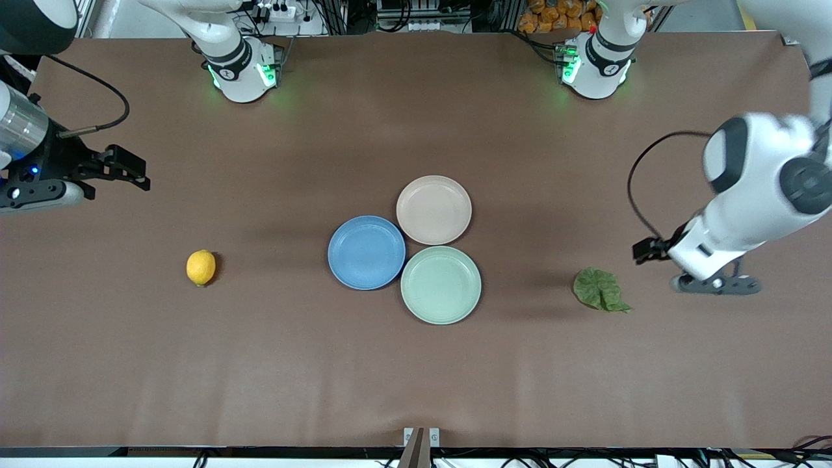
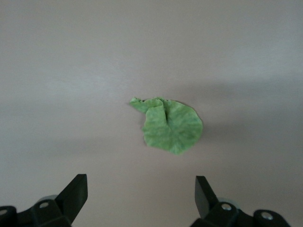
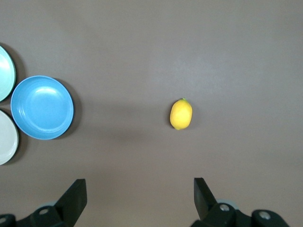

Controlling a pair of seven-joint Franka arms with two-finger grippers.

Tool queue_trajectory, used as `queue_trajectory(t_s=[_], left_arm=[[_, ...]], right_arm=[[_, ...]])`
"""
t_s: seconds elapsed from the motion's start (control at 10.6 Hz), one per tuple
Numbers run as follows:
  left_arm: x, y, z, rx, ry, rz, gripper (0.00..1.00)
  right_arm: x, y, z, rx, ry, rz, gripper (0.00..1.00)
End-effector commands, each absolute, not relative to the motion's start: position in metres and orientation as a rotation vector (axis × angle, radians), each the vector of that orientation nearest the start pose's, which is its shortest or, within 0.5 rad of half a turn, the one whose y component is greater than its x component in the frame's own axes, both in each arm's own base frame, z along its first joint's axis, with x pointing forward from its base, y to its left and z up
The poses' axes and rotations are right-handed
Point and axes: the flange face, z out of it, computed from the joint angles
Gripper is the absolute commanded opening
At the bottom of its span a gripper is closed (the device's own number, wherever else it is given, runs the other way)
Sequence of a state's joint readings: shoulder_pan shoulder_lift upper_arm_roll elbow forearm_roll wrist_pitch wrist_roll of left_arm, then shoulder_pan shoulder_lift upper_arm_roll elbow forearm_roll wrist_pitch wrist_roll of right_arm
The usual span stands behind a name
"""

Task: Place lemon and lettuce in plates
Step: 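Reach the left gripper to the lettuce while the right gripper reaches the lemon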

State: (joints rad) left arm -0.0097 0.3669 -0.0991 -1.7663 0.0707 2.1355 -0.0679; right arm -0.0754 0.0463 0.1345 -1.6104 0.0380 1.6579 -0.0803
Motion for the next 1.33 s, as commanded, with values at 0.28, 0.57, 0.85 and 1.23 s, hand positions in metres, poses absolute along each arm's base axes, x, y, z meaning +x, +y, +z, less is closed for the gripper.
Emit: queue_trajectory(t_s=[0.28,0.57,0.85,1.23], left_arm=[[0.669,-0.086,0.248,-3.158,0.099,0.000,0.95],[0.667,-0.088,0.211,-3.160,0.103,0.029,0.86],[0.666,-0.087,0.191,-3.163,0.100,0.044,0.60],[0.665,-0.087,0.182,-3.159,0.104,0.043,0.16]], right_arm=[[0.587,0.005,0.477,-3.089,-0.115,-0.082,1.00],[0.598,-0.025,0.399,-3.068,-0.044,0.105,1.00],[0.605,-0.029,0.345,-3.054,-0.029,0.145,1.00],[0.613,-0.032,0.272,-3.040,-0.007,0.149,1.00]])
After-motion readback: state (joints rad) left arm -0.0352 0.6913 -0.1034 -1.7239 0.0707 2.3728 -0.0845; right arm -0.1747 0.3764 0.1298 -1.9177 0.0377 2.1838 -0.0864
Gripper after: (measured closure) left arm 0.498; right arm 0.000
